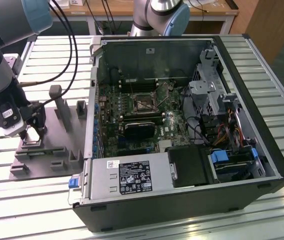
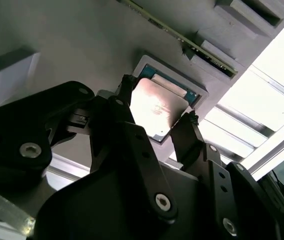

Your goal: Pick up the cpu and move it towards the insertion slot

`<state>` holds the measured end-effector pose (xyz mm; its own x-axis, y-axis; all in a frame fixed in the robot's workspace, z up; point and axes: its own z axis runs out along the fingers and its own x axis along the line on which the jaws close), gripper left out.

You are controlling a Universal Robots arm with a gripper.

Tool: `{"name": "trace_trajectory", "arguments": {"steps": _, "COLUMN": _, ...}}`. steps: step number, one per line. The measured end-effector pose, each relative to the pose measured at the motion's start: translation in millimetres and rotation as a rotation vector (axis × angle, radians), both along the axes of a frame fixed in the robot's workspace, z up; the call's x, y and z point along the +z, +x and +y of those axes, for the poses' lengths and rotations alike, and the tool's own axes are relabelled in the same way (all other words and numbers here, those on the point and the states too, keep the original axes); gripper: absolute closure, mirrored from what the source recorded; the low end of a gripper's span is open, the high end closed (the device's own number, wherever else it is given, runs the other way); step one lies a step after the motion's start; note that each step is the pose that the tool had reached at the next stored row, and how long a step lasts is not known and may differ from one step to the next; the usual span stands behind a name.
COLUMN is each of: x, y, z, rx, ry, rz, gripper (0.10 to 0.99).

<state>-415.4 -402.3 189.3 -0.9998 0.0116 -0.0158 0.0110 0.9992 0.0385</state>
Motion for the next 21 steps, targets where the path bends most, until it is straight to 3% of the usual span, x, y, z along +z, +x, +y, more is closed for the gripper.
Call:
{"name": "trace_trajectory", "arguments": {"steps": 18, "x": -4.9, "y": -0.3, "z": 0.0, "rx": 0.0, "ry": 0.0, "rz": 0.0001, "gripper": 0.498}}
{"name": "trace_trajectory", "arguments": {"steps": 21, "x": -4.9, "y": -0.3, "z": 0.0, "rx": 0.0, "ry": 0.0, "rz": 0.0002, "gripper": 0.549}}
